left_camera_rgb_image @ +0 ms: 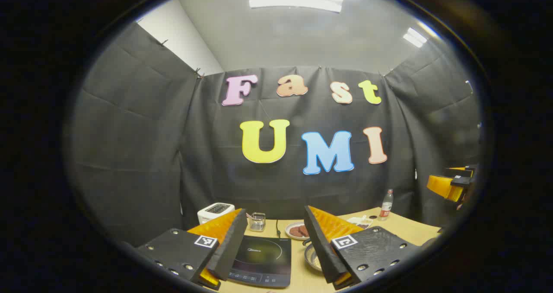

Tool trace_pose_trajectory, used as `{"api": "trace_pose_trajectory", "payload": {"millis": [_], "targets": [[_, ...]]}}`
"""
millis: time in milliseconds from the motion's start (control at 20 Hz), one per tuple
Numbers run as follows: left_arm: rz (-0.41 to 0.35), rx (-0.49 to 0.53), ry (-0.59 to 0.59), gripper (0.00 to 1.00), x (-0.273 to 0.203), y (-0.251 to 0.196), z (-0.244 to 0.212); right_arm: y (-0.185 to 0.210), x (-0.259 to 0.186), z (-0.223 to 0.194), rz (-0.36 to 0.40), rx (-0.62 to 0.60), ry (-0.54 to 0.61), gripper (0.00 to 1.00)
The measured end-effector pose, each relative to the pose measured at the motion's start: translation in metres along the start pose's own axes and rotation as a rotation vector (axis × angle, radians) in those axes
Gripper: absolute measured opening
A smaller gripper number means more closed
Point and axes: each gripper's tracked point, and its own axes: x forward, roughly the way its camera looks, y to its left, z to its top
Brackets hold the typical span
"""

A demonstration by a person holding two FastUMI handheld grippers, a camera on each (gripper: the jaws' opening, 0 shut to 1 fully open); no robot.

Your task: First push the handle of the pot to place it horizontally, then grasp the pot with both hands and set it on the induction cooktop.

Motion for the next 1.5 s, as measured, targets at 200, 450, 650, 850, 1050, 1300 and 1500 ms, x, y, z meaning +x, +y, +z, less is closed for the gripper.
{"api": "trace_pose_trajectory", "payload": {"millis": [200, 450, 650, 850, 1050, 1300, 1500], "targets": [[0.012, -0.008, 0.001, 0.77, -0.002, 0.007, 0.0, 0.007, 0.0, 0.001, 0.014, -0.009, -0.001, 0.96], [0.015, -0.005, -0.004, 0.8, -0.005, 0.014, 0.001, 0.012, -0.003, 0.002, 0.017, -0.012, 0.003, 0.97], [0.008, -0.003, -0.006, 0.77, -0.008, 0.017, 0.001, 0.015, -0.006, 0.0, 0.015, -0.013, 0.008, 0.97], [0.002, 0.001, -0.009, 0.8, -0.009, 0.02, 0.001, 0.017, -0.007, -0.002, 0.01, -0.011, 0.013, 0.97], [-0.003, 0.006, -0.016, 0.8, -0.01, 0.025, 0.003, 0.022, -0.008, -0.002, 0.011, -0.005, 0.02, 0.96], [-0.004, 0.005, -0.017, 0.77, -0.011, 0.035, 0.002, 0.029, -0.008, -0.001, 0.011, -0.019, 0.015, 0.96], [-0.005, 0.01, -0.03, 0.8, -0.011, 0.046, 0.006, 0.037, -0.009, 0.0, 0.004, -0.019, 0.011, 0.96]]}}
